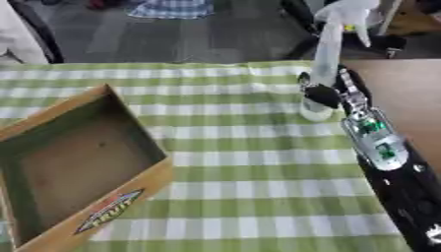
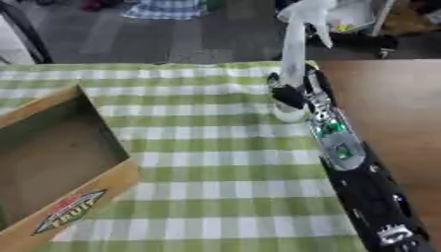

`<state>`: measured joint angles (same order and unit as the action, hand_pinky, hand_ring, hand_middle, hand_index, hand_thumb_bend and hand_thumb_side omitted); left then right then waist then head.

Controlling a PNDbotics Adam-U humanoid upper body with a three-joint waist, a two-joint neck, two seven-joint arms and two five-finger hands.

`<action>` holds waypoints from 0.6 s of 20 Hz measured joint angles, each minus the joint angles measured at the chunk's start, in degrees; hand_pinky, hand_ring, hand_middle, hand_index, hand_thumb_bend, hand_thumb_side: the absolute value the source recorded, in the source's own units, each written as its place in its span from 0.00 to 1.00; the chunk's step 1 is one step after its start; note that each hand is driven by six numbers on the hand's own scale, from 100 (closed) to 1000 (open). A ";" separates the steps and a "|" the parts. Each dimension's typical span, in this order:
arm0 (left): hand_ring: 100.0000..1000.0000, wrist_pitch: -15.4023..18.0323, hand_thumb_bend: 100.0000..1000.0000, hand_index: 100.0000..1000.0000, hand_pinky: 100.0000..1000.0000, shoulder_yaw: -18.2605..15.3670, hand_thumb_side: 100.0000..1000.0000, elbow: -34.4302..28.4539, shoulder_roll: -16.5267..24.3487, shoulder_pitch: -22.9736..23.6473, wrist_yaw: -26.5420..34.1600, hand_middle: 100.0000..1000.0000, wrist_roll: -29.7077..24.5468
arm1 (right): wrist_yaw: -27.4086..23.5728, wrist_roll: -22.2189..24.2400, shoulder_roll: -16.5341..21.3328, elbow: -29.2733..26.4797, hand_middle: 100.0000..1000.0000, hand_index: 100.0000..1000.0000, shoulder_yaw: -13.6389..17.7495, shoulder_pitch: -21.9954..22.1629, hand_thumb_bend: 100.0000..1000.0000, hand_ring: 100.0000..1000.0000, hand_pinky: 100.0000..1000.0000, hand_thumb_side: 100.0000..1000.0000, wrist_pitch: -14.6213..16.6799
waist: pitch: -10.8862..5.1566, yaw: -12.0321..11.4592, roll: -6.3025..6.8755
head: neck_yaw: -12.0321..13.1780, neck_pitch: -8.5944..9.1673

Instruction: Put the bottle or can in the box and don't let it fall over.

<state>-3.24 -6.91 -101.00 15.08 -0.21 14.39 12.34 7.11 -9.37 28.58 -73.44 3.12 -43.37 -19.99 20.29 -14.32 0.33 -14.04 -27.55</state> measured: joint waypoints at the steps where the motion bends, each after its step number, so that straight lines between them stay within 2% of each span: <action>1: 0.55 0.01 0.06 0.67 1.00 0.00 0.76 0.00 0.00 -0.03 0.00 0.66 -0.02 | -0.38 -0.13 -0.11 0.01 0.70 0.69 -0.01 0.00 0.00 0.96 0.99 0.03 -0.10 | 0.00 -0.03 -0.02 | -0.01 0.00; 3: 0.55 0.05 0.06 0.67 1.00 0.02 0.76 0.00 -0.02 -0.15 0.00 0.66 -0.08 | -1.08 -0.58 -0.15 0.06 0.69 0.67 -0.04 -0.02 0.00 0.95 0.99 0.00 -0.42 | 0.00 -0.16 -0.03 | -0.02 0.00; 9: 0.55 0.08 0.06 0.67 1.00 0.21 0.77 0.00 -0.04 -0.20 0.00 0.66 -0.14 | -3.62 -2.52 -0.30 0.13 0.62 0.61 -0.23 -0.20 0.00 0.93 1.00 0.00 -0.94 | 0.00 -0.40 -0.08 | -0.15 0.00; 12: 0.55 0.08 0.06 0.67 1.00 0.28 0.77 0.00 -0.04 -0.25 0.00 0.66 -0.15 | -4.70 -3.75 -0.31 0.49 0.55 0.54 -0.24 -0.12 0.00 0.91 1.00 0.00 -0.98 | 0.02 -0.44 -0.08 | -0.16 0.00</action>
<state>-3.16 -6.63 -101.00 15.04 -0.46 14.39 12.19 2.41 -13.12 28.27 -72.96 2.88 -43.50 -20.96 20.30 -14.76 0.25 -14.21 -27.55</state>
